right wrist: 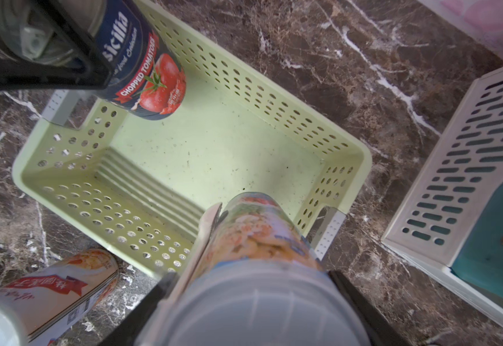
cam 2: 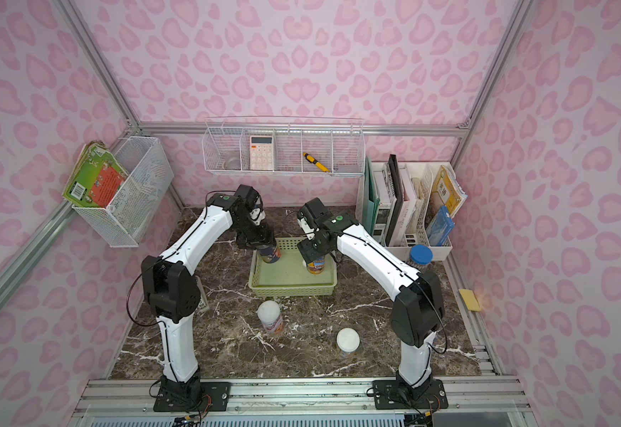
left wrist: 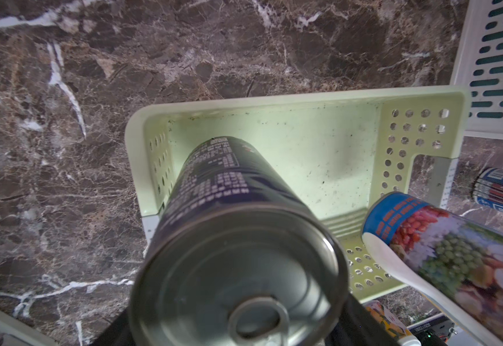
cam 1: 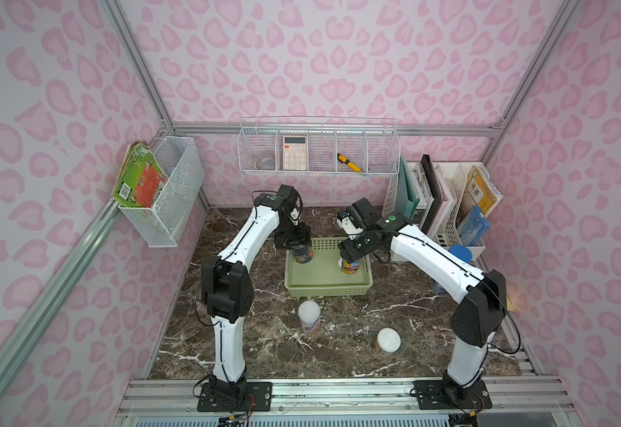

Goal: Put the canned food in the basket
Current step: Place the canned food in the basket.

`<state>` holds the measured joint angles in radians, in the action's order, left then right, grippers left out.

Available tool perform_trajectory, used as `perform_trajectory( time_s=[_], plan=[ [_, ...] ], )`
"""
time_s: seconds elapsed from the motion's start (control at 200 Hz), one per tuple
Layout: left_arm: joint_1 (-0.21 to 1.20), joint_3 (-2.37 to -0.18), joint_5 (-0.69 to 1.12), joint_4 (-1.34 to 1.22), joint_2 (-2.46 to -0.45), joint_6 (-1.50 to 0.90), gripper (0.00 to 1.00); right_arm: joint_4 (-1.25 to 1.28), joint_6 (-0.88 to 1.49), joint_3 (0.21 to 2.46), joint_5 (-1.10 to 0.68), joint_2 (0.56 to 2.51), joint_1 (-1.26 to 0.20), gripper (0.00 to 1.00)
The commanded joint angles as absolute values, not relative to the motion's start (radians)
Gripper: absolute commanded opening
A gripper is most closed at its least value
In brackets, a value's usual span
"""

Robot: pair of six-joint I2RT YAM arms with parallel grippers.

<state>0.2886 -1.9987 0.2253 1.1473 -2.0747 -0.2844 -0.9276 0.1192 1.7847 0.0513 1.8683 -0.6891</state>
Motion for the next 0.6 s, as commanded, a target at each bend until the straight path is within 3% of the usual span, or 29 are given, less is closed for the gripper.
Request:
perform_trajectory(
  time_s=[0.0, 0.39, 0.596],
  plan=[
    [0.289, -2.016, 0.22, 1.129, -2.091, -0.264, 0.13, -0.909, 0.098, 1.779, 0.058, 1.875, -0.683, 0.37],
    [0.293, -1.983, 0.209, 1.102, -2.13, -0.268, 0.13, -0.885, 0.075, 1.708, 0.032, 1.925, -0.66, 0.38],
    [0.293, -1.949, 0.199, 1.081, -2.132, -0.273, 0.19, -0.868, 0.076, 1.664, 0.024, 1.927, -0.661, 0.42]
  ],
)
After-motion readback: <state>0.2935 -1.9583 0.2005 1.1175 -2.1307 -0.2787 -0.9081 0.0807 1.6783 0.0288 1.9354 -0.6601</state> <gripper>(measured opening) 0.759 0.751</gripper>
